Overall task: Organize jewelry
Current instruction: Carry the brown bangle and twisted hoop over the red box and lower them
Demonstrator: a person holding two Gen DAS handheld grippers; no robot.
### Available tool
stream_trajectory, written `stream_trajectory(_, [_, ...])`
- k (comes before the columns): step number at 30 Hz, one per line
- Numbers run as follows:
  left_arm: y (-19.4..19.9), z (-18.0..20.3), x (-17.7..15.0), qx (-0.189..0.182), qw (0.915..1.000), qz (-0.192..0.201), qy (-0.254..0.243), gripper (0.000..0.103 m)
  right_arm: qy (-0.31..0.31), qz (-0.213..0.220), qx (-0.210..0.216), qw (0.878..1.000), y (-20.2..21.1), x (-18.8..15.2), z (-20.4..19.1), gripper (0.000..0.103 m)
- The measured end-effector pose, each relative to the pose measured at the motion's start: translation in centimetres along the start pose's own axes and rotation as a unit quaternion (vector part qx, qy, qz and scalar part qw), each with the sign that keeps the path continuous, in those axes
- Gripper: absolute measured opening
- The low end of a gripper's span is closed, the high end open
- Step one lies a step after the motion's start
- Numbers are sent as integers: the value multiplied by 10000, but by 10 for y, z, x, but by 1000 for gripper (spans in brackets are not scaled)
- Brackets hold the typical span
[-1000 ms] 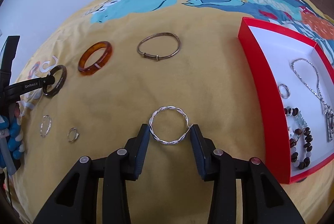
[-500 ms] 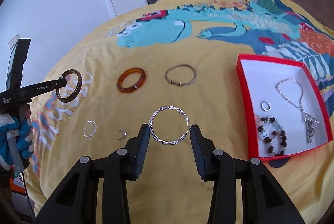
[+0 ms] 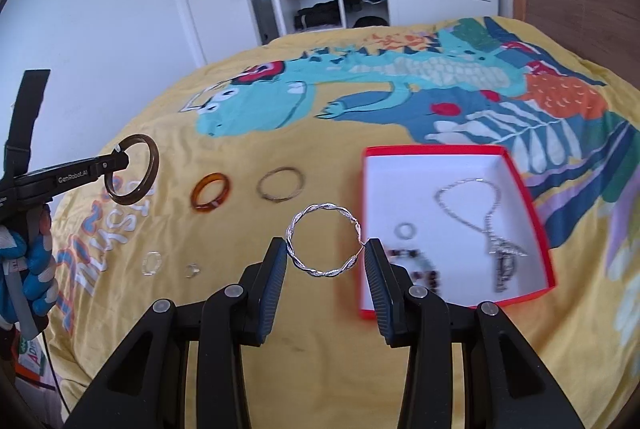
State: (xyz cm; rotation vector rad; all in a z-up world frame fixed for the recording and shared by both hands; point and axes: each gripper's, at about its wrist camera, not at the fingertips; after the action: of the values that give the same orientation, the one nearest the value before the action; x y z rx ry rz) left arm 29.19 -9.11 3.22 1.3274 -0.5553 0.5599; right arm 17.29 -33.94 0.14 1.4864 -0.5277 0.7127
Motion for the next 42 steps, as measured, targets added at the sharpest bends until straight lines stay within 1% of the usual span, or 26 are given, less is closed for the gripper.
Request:
stream_trajectory(5, [-17,70,-11,-433,9984,-190,-296,9,-161,-167,-225,9995,-7,-13,51,40])
stream_trajectory(10, [-44,131,-29,-664,9947,-427,-653,9,-194,-362,-293,9987,-23,-26,87,40])
stream_trajectory(15, [-74,179,-39,-675,9916,-559,-949,9,-211,-545,-215,9981,-50,-35,111,40])
stream_trajectory(20, [-105,213,-46,-560,9901,-668,-1101,9,-152,-629,-127,9978,-71,-36,123,40])
stream_trajectory(24, [-128,227,-54,-405,9889,-776,-1197,9,-131,-697,-63,9975,-88,-32,134,40])
stream_trajectory(29, [-148,232,-62,-235,9880,-897,-1235,9,-17,-879,-29,9961,-110,-30,142,40])
stream_trajectory(33, [-163,232,-64,-148,9876,-954,-1235,9,67,-972,-9,9952,-119,-32,143,40])
stream_trajectory(42, [-171,234,-64,-117,9883,-921,-1209,9,514,-1160,-202,9917,-127,-29,135,40])
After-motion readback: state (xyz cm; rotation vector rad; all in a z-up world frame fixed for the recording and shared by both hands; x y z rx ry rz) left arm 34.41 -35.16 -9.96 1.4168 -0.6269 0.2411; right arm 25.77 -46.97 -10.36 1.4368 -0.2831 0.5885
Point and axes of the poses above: each gripper's, at about its wrist camera, not at the fingertips, and y roughly against the way its jaws point, z to its right, x to its top, and after that the axes turned 14 degrees about y, right-handed
